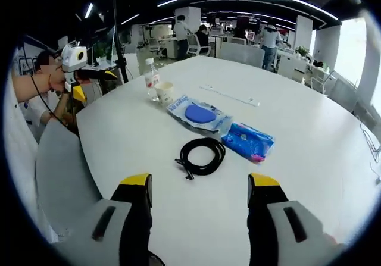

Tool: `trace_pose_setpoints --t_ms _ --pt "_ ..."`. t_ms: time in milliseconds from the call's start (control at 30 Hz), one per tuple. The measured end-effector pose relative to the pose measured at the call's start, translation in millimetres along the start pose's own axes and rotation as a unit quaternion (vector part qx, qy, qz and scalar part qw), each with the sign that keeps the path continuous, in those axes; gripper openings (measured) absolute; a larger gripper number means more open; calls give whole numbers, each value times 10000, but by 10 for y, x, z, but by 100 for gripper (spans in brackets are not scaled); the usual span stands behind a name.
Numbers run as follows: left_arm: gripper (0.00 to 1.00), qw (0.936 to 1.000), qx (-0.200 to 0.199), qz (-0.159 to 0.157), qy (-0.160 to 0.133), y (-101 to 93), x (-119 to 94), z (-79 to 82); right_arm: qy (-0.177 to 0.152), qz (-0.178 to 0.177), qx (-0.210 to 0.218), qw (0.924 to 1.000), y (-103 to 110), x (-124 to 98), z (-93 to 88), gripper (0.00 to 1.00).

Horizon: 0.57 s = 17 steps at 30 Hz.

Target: Arrange the tabletop items into an orderly group along one side of the table until the central work area is clear of visible clutter.

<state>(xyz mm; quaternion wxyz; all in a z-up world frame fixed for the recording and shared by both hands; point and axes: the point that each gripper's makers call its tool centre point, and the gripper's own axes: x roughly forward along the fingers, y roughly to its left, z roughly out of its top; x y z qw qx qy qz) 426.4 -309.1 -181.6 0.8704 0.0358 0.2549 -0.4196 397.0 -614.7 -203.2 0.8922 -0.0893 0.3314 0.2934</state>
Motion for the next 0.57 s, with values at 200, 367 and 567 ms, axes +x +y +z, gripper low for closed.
trace_pose_setpoints --t_ms 200,367,567 --pt "100 9998 -31 58 205 -21 37 -173 135 -37 210 9997 19 -56 -256 64" --pt "100 9996 -134 75 232 -41 33 -215 131 -17 320 9994 37 -83 -312 64" --pt "100 9996 -172 107 207 -77 14 -189 119 23 350 9993 30 -75 -301 64"
